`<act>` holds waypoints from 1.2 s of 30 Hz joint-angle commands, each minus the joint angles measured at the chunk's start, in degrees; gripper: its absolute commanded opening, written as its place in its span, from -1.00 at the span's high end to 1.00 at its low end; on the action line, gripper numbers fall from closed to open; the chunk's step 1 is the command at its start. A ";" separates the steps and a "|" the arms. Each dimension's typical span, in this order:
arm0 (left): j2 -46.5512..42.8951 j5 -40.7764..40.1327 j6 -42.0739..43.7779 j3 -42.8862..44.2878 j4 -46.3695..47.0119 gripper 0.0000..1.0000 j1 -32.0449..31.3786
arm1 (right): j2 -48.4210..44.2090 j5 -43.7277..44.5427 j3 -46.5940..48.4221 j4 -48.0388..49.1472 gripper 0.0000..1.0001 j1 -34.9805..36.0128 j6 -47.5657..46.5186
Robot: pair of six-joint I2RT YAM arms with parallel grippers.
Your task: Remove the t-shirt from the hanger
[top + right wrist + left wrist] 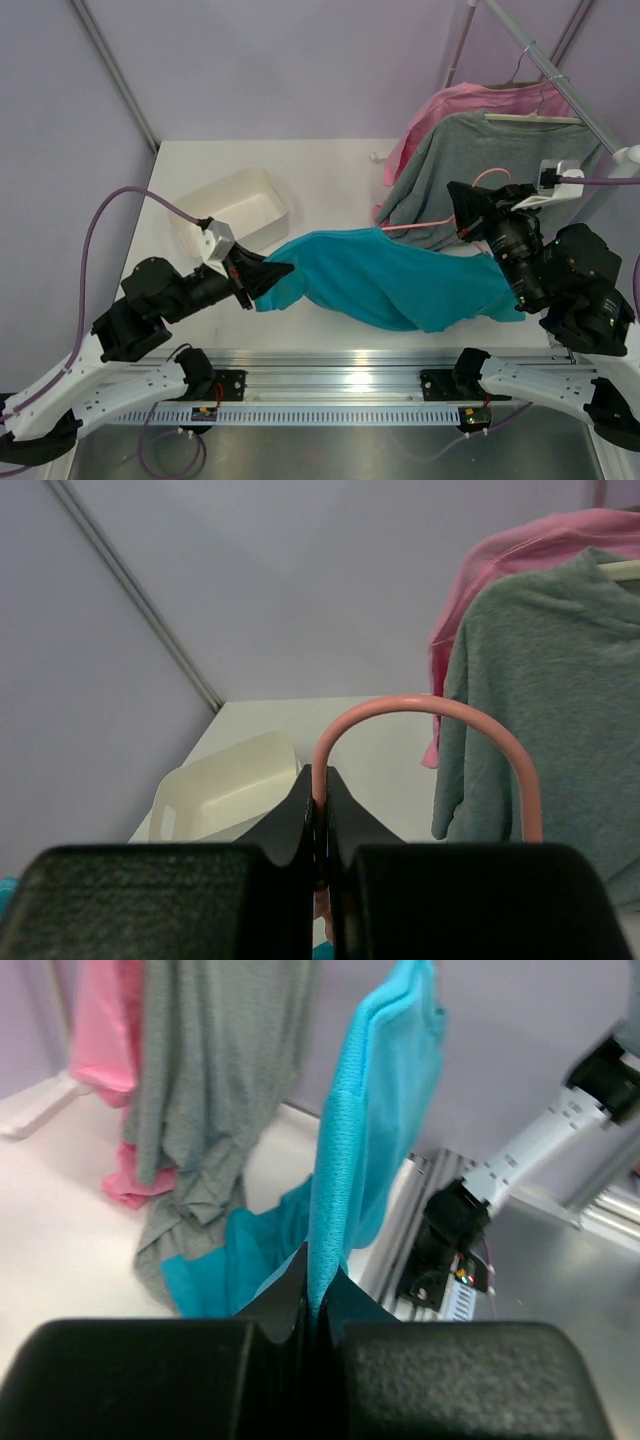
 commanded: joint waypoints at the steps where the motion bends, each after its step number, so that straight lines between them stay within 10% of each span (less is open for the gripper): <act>1: -4.21 -12.97 -3.78 0.65 0.17 1.00 -0.06 | -1.51 9.41 5.02 -0.02 1.00 0.29 -0.04; 6: -10.63 -30.56 -9.59 -2.25 -3.08 1.00 -0.06 | -5.98 12.67 4.76 2.18 1.00 0.29 -1.70; 18: -10.12 -33.29 -15.74 -2.61 -9.05 1.00 -0.06 | -7.58 15.74 6.17 1.92 1.00 0.29 -2.59; 25: -11.52 -54.46 -24.17 -0.15 -22.58 1.00 -0.06 | -10.04 17.24 7.66 1.49 1.00 0.38 -4.43; 36: -9.41 -56.15 -26.20 1.96 -25.31 1.00 -0.06 | -10.47 15.75 7.93 -2.30 1.00 0.38 -3.47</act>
